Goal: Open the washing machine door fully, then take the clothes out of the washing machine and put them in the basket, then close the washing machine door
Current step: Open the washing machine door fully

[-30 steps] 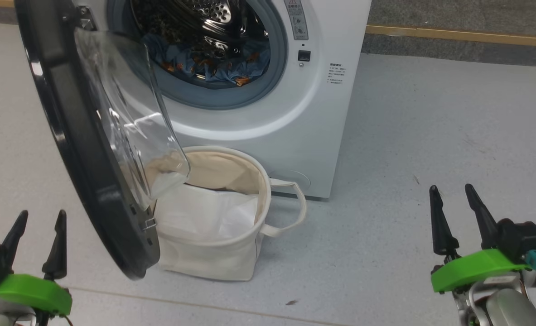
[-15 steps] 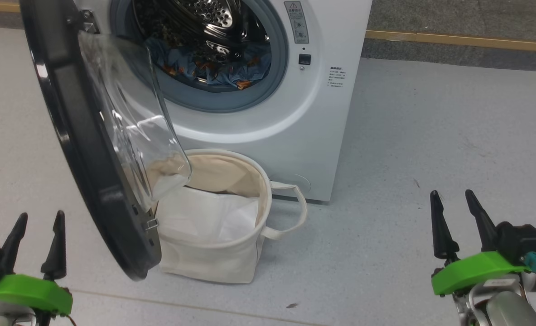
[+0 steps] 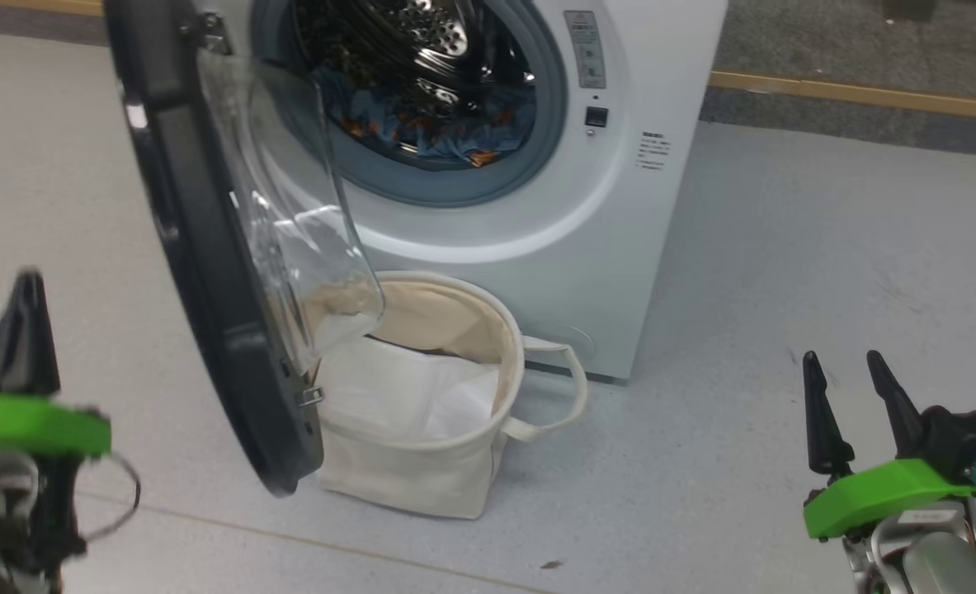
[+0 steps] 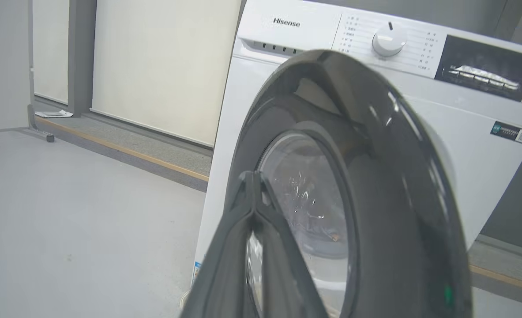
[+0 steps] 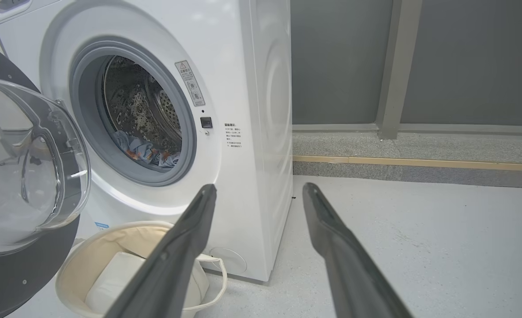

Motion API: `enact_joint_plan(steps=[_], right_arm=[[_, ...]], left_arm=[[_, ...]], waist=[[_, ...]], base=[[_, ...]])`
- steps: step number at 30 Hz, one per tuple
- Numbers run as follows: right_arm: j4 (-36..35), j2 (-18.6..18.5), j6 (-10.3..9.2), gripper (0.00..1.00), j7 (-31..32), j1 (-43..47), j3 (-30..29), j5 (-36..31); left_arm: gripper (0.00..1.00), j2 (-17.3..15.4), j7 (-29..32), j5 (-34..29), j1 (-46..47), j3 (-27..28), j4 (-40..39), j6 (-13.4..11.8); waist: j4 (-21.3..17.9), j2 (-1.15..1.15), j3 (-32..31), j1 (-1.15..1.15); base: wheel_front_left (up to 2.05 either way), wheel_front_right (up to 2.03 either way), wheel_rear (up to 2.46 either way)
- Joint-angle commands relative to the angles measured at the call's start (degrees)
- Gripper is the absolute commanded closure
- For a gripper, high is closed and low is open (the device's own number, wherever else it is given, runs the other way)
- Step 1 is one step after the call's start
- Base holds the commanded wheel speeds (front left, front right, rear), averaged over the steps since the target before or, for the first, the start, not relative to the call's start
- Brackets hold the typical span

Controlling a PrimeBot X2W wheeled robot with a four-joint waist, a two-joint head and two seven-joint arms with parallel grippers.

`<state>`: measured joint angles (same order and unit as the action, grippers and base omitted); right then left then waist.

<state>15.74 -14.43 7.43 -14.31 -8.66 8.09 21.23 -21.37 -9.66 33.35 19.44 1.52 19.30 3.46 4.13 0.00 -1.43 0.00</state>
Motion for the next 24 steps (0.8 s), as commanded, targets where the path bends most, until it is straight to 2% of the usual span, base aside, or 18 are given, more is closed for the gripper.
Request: enact_joint_plan(steps=[1,7,13,18,24], right_arm=[[-1.5,-1.1,0.06,0.00,-0.7,-0.7,0.4,0.2],[-1.3,-1.1,0.06,0.00,-0.7,-0.3,0.4,0.1],[-1.4,-1.0,0.06,0.00,-0.7,-0.6,0.9,0.0],[-1.9,-0.9,0.06,0.00,-0.7,-1.3,1.0,-0.1],[-2.5,-0.4,0.06,0.00,-0.7,-2.7,1.5,-0.6]], left_arm=[[1.00,-1.8,1.6,0.7,5.0,2.3,-4.6,-1.0],[1.00,2.1,12.4,2.3,7.8,-1.8,-19.8,-6.3],[1.00,7.9,21.9,3.3,6.8,-10.3,-31.4,-10.0],[1.00,12.5,25.2,3.0,5.3,-17.8,-34.1,-11.0],[1.00,15.9,22.9,2.1,3.7,-22.8,-29.7,-11.6]], waist=[[1.1,0.00,-0.4,0.00],[2.8,0.00,-0.8,0.00],[3.5,0.00,-0.2,0.00],[3.9,0.00,1.2,0.00],[3.6,0.00,3.5,0.00]], base=[[0.00,0.00,0.00],[0.00,0.00,0.00],[0.00,0.00,0.00],[0.00,0.00,0.00],[0.00,0.00,0.00]])
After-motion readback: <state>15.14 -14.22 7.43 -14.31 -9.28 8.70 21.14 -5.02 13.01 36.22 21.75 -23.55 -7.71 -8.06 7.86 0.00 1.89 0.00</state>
